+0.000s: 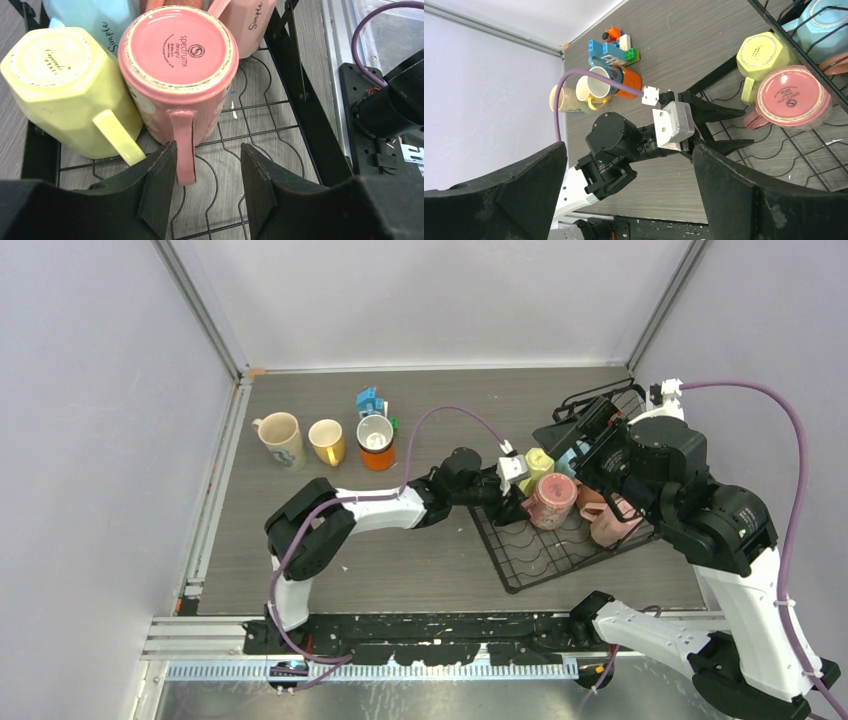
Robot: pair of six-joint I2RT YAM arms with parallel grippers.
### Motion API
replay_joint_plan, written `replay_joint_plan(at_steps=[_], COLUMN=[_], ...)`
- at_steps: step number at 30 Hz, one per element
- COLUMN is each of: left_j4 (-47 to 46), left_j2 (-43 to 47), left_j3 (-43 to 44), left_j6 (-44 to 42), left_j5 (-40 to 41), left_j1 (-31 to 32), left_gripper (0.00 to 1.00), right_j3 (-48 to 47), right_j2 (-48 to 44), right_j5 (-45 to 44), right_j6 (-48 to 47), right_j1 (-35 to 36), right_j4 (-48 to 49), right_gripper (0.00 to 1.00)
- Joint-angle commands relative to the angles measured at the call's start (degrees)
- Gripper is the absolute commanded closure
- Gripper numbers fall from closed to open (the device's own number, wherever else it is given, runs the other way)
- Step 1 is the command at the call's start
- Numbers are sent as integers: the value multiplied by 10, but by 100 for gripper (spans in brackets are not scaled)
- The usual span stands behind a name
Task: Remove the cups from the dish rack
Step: Unload the cup from the dish rack.
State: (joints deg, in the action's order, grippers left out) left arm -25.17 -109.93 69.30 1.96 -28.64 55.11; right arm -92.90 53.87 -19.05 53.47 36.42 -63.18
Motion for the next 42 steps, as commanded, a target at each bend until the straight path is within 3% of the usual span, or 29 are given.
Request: replay_joint_plan(at_steps=[1, 14, 42], left_j4=[-41, -11, 58], left_j2=[-17, -64, -120], left_j3=[30, 75, 117], left_j6=[-34, -45, -61], left_j5=[-11, 1, 66], left_j1=[5, 7, 30], left_gripper=[50, 58, 60], right_j3=[6, 13, 40], right_j2=[-6, -9, -19], right_j5=[-15, -17, -11], right_j6=[-1, -5, -1], right_j1=[3, 3, 3], right_j4=[1, -6, -3], right_gripper=[0, 0, 0])
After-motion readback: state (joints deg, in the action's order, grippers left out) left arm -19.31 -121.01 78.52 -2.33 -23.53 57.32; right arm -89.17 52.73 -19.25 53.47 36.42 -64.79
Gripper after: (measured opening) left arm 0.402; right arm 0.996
